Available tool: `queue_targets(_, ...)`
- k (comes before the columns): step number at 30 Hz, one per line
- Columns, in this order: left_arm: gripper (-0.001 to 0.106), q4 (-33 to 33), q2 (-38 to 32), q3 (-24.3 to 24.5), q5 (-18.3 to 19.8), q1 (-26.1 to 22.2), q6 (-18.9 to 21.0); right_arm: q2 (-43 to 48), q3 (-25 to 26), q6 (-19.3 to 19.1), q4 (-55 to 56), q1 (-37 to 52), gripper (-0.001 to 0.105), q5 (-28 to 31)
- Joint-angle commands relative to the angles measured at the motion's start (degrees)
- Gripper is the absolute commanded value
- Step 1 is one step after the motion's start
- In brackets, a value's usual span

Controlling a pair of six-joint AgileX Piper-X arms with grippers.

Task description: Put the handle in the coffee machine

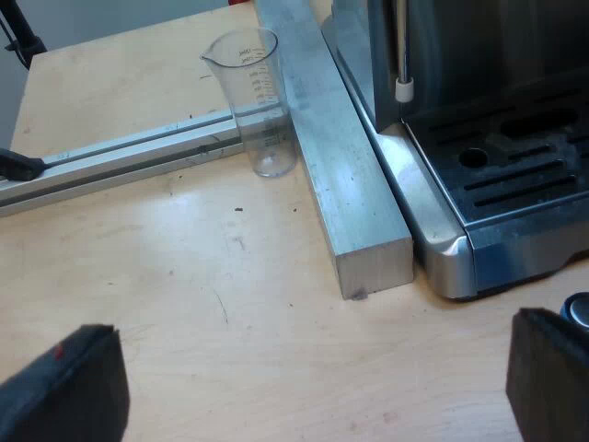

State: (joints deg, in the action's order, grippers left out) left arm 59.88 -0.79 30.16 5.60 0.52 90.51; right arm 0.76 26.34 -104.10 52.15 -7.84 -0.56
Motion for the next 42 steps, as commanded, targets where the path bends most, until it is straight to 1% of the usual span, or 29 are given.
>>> queue_targets(1,0.085,-0.31,-7.91,0.00,0.09,0.36,0.06,2.17,0.11,0.12,-0.52,0.30,0.059,-0.20)
queue_targets(3,0.085,-0.31,-7.91,0.00,1.09,0.47,0.06,2.17,0.11,0.12,-0.52,0.30,0.059,-0.20)
queue_targets(4,0.085,-1.37,-7.91,-0.20,3.40,0.63,0.06,2.17,0.11,0.12,-0.52,0.30,0.059,-0.20)
queue_targets(5,0.085,-2.42,-7.91,-0.44,5.08,0.84,0.06,2.17,0.11,1.21,-0.52,0.30,0.059,-0.20)
queue_targets(6,0.085,-2.84,-7.91,-0.50,5.31,0.94,0.06,2.17,0.11,1.84,-0.52,0.30,0.059,-0.20)
queue_targets(7,0.085,-3.64,-7.91,-0.56,5.47,1.02,0.06,2.17,0.11,5.90,-0.52,0.30,0.059,-0.20)
queue_targets(8,0.085,-4.07,-7.91,-0.52,5.46,0.98,0.06,2.17,0.11,8.94,-0.52,0.30,0.059,-0.20)
queue_targets(10,0.085,-4.70,-7.66,-0.52,5.77,1.12,0.06,1.97,0.27,12.47,-0.31,0.30,0.059,0.56)
queue_targets(11,0.085,-4.70,-7.54,-0.52,6.22,1.12,0.06,1.97,0.32,12.61,-0.24,0.30,0.059,0.56)
queue_targets(12,0.085,-4.45,-7.12,-0.35,8.03,1.12,0.06,1.97,0.57,12.63,0.07,0.30,0.059,0.56)
queue_targets(13,0.085,-4.30,-6.87,-0.28,8.98,1.12,0.06,1.97,0.71,12.64,0.39,0.30,0.059,0.20)
queue_targets(14,0.085,-4.03,-5.88,-0.32,12.12,1.12,0.06,1.97,1.08,12.64,0.93,0.30,0.059,0.18)
queue_targets(15,0.085,-4.04,-5.09,-0.32,13.52,1.12,0.06,1.97,1.62,12.64,1.99,0.30,0.059,0.20)
queue_targets(16,0.085,-4.04,-4.64,-0.32,14.03,1.12,0.06,1.76,1.97,12.64,2.45,0.30,0.059,0.20)
queue_targets(18,0.085,-4.04,-2.48,-0.09,17.51,1.12,0.06,0.56,3.88,10.80,6.71,0.30,0.059,-2.24)
queue_targets(20,0.085,-4.04,-0.86,0.30,19.83,1.12,0.06,-0.72,5.66,8.66,10.16,0.30,0.059,-4.17)
queue_targets(22,0.085,-4.04,0.83,0.89,20.51,1.60,-0.14,-2.62,7.57,7.74,13.52,0.30,0.059,-4.94)
queue_targets(25,0.085,-4.04,3.78,2.59,21.26,3.30,-3.88,-5.40,10.47,5.70,17.80,0.30,0.059,-5.09)
queue_targets(27,0.085,-4.04,6.28,3.89,21.81,4.70,-7.92,-7.88,12.92,1.54,20.82,0.30,0.059,-6.81)
queue_targets(29,0.085,-4.04,7.67,4.51,22.96,5.48,-10.16,-9.83,14.32,-0.40,22.44,0.30,0.059,-8.06)
queue_targets(30,0.085,-4.04,8.78,4.92,24.02,6.17,-11.45,-11.65,15.38,-2.11,24.07,0.30,0.059,-9.45)
queue_targets(31,0.085,-4.04,9.51,5.10,24.76,6.51,-11.87,-12.45,15.67,-2.67,24.84,0.30,0.059,-10.09)
queue_targets(32,0.085,-4.04,10.62,5.40,26.39,7.20,-12.40,-12.73,15.94,-3.21,25.11,0.30,0.059,-10.50)
queue_targets(33,0.085,-4.04,11.78,5.68,27.49,7.92,-12.41,-15.67,17.16,-5.18,27.54,0.30,0.059,-11.72)
queue_targets(37,0.085,-4.04,14.88,5.89,29.89,10.34,-12.55,-20.43,19.10,-7.13,29.35,0.30,0.059,-14.18)
queue_targets(39,0.085,-4.04,16.93,5.89,32.12,12.36,-12.81,-23.68,20.04,-10.21,29.34,0.30,0.059,-15.00)
queue_targets(42,0.085,-4.04,19.22,5.89,32.87,15.08,-12.80,-25.13,20.40,-10.88,29.34,0.16,0.059,-15.12)
